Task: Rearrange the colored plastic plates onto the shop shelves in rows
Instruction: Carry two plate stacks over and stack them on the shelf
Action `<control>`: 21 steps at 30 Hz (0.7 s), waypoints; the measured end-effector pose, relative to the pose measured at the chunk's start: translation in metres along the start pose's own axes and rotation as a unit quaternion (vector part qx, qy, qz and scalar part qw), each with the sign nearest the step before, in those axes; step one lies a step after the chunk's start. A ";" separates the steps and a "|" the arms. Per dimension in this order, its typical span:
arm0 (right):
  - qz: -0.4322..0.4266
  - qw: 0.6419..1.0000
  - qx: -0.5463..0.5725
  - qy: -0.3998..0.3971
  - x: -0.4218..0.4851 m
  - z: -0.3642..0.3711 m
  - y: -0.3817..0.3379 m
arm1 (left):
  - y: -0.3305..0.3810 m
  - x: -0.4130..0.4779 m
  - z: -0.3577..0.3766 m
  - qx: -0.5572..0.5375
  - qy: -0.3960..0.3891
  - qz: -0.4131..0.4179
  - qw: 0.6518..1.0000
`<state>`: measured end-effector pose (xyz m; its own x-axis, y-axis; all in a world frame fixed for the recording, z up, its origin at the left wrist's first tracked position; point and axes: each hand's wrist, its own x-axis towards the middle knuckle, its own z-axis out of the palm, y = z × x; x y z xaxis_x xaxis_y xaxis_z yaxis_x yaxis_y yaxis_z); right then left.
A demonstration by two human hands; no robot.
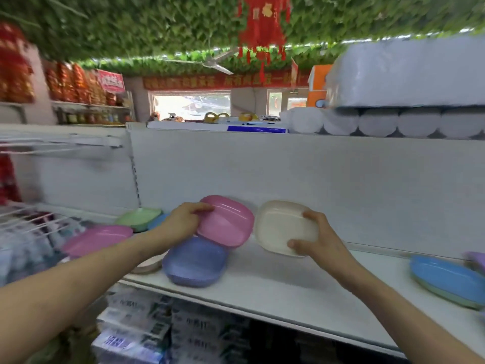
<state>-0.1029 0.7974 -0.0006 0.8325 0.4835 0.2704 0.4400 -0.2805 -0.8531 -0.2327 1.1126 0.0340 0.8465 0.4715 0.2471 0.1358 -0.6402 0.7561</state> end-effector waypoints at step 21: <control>0.017 0.996 -0.084 -0.010 0.005 0.248 -0.129 | -0.208 -0.002 -0.224 -0.041 -0.004 -0.031 0.999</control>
<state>-0.2391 1.0421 0.0004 0.8422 0.4865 0.2326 0.4628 -0.4306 -0.7749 -0.3781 1.3805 0.0119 0.8420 0.5037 0.1931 0.1466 -0.5580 0.8168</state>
